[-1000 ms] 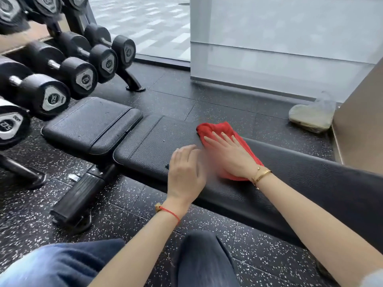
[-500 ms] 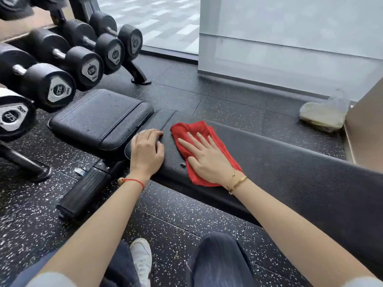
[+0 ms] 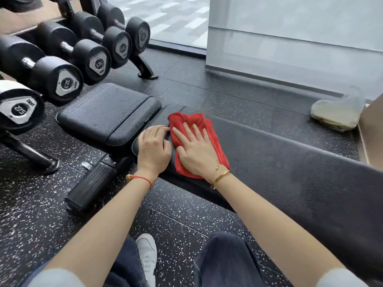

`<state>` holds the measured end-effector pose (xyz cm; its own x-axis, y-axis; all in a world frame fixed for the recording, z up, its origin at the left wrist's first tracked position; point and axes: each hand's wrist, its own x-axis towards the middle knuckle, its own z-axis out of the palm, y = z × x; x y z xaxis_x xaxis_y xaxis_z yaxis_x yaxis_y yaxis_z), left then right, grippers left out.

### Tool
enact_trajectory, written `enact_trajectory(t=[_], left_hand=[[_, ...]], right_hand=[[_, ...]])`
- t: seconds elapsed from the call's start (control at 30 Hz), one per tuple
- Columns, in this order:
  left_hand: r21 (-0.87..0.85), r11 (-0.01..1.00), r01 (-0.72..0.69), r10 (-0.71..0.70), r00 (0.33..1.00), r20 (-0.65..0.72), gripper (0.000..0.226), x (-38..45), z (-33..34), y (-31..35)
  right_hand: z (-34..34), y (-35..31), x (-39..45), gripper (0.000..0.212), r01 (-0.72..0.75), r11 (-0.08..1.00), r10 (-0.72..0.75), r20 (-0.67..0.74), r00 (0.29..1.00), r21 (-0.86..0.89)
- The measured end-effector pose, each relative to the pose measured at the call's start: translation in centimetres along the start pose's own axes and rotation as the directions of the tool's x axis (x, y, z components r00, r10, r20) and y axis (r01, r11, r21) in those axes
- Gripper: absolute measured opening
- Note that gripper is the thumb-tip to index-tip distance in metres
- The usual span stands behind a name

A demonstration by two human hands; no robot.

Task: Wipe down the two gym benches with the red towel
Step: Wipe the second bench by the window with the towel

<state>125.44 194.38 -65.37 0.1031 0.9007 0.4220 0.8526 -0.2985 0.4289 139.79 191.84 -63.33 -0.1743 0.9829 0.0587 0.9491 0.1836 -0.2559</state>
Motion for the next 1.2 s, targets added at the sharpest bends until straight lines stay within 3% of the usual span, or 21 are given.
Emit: enact_trajectory(t=[0.13,0.27,0.4,0.53,0.67,0.83,0.97,1.2], left_hand=[[-0.008,1.0,-0.012,0.012,1.0,-0.007,0.041,-0.1,0.0,0.0],[-0.032,0.999,-0.017,0.016,0.999,-0.033,0.039,-0.1,0.0,0.0],[-0.02,1.0,-0.005,0.005,1.0,-0.024,0.038,0.0,0.1,-0.1],[0.003,1.0,-0.005,0.005,1.0,-0.005,0.038,0.1,0.1,-0.2],[-0.006,1.0,0.003,-0.003,1.0,0.001,0.039,0.1,0.2,-0.2],[-0.025,1.0,0.004,-0.004,1.0,0.001,0.039,0.0,0.1,-0.2],[-0.069,0.997,0.021,-0.017,0.999,0.05,0.041,0.3,-0.4,-0.1],[-0.205,0.979,0.023,0.004,0.991,0.131,0.054,1.5,-2.7,-2.3]], right_hand=[[-0.5,2.6,-2.8,0.059,0.071,0.997,-0.071,-0.031,0.997,-0.019],[-2.4,7.9,-1.3,0.057,-0.099,0.995,0.098,-0.012,0.995,-0.013],[-2.5,6.8,2.7,0.056,-0.212,0.975,0.213,0.006,0.977,-0.058],[-1.4,3.1,1.4,0.058,-0.047,0.998,0.048,0.017,0.999,-0.028],[-1.3,3.6,-3.7,0.06,0.122,0.992,-0.122,0.005,0.992,-0.018],[-2.6,7.5,-4.1,0.058,0.01,1.0,-0.01,0.021,1.0,0.012],[-2.4,5.9,-0.8,0.057,-0.058,0.998,0.057,0.035,0.998,0.011],[-1.0,0.3,-0.8,0.057,0.152,0.988,-0.151,0.077,0.986,-0.01]])
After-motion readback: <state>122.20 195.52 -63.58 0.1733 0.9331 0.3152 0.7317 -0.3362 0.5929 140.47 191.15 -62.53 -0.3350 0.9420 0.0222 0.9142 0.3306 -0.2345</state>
